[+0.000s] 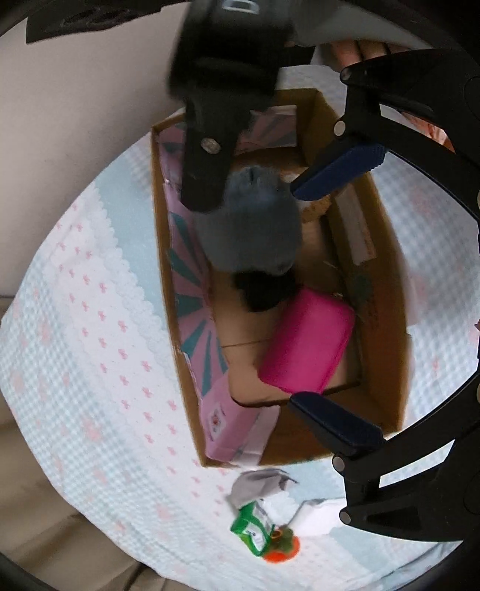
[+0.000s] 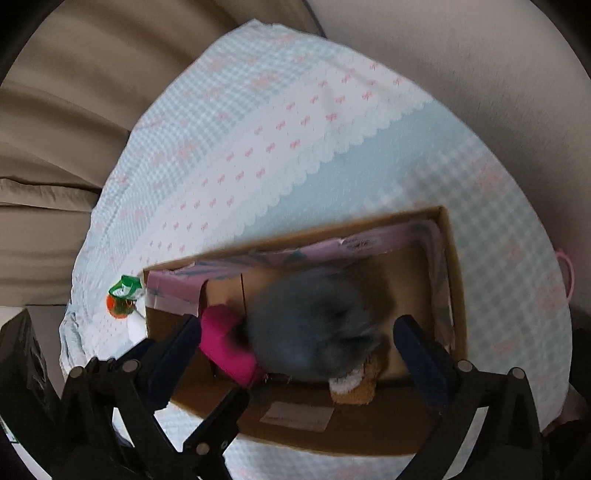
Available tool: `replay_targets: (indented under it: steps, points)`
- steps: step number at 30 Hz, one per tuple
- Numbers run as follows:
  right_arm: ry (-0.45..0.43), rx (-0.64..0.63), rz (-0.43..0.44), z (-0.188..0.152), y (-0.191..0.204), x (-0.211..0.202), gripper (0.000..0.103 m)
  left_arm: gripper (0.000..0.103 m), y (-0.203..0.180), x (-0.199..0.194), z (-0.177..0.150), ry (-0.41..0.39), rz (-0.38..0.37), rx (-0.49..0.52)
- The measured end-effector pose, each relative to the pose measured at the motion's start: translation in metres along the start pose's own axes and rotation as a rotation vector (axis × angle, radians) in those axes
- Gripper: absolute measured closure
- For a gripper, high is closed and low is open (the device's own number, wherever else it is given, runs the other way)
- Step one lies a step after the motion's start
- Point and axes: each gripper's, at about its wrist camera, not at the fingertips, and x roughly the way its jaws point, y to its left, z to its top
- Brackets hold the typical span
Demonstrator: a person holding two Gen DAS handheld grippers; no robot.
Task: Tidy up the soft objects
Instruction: 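Open both tools to drop the socks into the box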
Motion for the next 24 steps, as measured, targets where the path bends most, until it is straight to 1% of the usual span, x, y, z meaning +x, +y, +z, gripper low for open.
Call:
replay_targets:
  steps: [5,12,15,17,21,24]
  points:
    - [-0.026,0.009,-0.019,-0.007,-0.002,-0.009,0.0,0.0,0.006,-0.007,-0.011,0.017,0.002,-0.011]
    - [-0.105,-0.019,-0.044,-0.016,0.01,-0.038,0.0,0.0,0.01,-0.035,-0.022,-0.023,-0.012,-0.005]
    - [-0.154,-0.034,-0.061,-0.023,0.02,-0.058,0.0,0.0,0.011,-0.057,-0.028,-0.055,-0.012,0.019]
    - [-0.17,-0.05,-0.074,-0.028,0.029,-0.071,0.0,0.0,0.014,-0.075,-0.033,-0.076,-0.015,0.033]
    - [-0.244,-0.085,-0.098,-0.049,0.058,-0.11,0.0,0.0,0.023,-0.114,-0.045,-0.139,-0.02,0.052]
    - [-0.293,-0.103,-0.14,-0.066,0.081,-0.139,0.0,0.0,0.037,-0.149,-0.058,-0.189,-0.011,0.067]
